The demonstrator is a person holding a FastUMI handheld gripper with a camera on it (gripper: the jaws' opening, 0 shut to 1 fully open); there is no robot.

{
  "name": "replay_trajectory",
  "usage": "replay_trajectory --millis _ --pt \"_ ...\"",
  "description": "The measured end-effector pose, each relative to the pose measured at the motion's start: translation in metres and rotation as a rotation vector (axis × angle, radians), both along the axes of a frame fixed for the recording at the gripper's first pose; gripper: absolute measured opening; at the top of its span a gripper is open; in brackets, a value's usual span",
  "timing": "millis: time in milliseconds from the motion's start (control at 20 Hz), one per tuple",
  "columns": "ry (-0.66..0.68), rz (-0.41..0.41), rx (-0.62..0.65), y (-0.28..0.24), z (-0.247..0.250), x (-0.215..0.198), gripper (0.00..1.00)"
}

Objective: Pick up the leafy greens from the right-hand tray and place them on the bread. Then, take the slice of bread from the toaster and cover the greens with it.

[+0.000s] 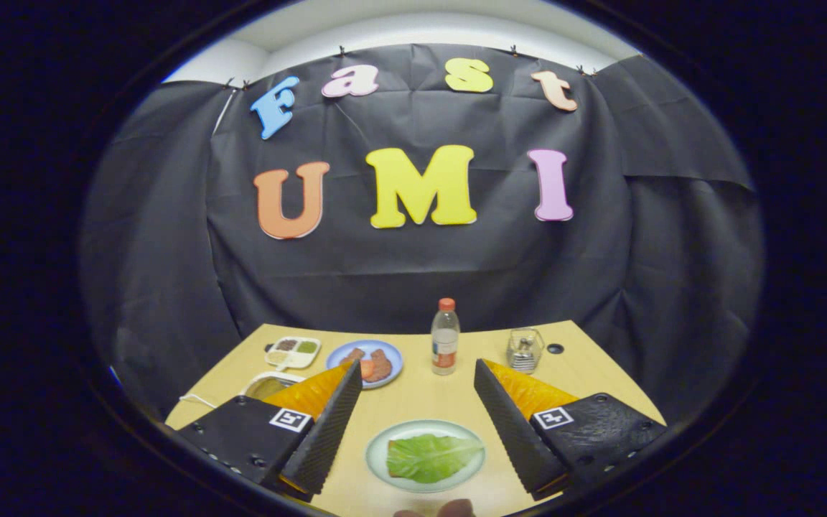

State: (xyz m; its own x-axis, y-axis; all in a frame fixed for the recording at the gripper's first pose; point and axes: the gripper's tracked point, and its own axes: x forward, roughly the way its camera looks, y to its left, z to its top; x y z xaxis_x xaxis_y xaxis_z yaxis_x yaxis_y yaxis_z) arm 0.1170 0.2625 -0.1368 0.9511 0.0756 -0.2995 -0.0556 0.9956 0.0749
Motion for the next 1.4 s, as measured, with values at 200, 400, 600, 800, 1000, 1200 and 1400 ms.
replay_trajectory --millis 200,400,600,800,1000,1200,1400 --pt "0.028 0.068 0.052 0.077 -0.009 -0.011 0.96" --pt "0.094 0.127 0.056 0.151 -0.036 -0.014 0.96" --pt "0.151 0.121 0.014 0.187 -0.071 -0.008 0.96" --pt "0.204 0.075 -0.057 0.196 -0.108 0.007 0.96" --pt "0.239 0.066 -0.127 0.199 -0.134 0.024 0.84" --pt "0.271 0.043 -0.152 0.191 -0.145 0.032 0.51" --pt "0.287 0.056 -0.146 0.191 -0.145 0.034 0.16"
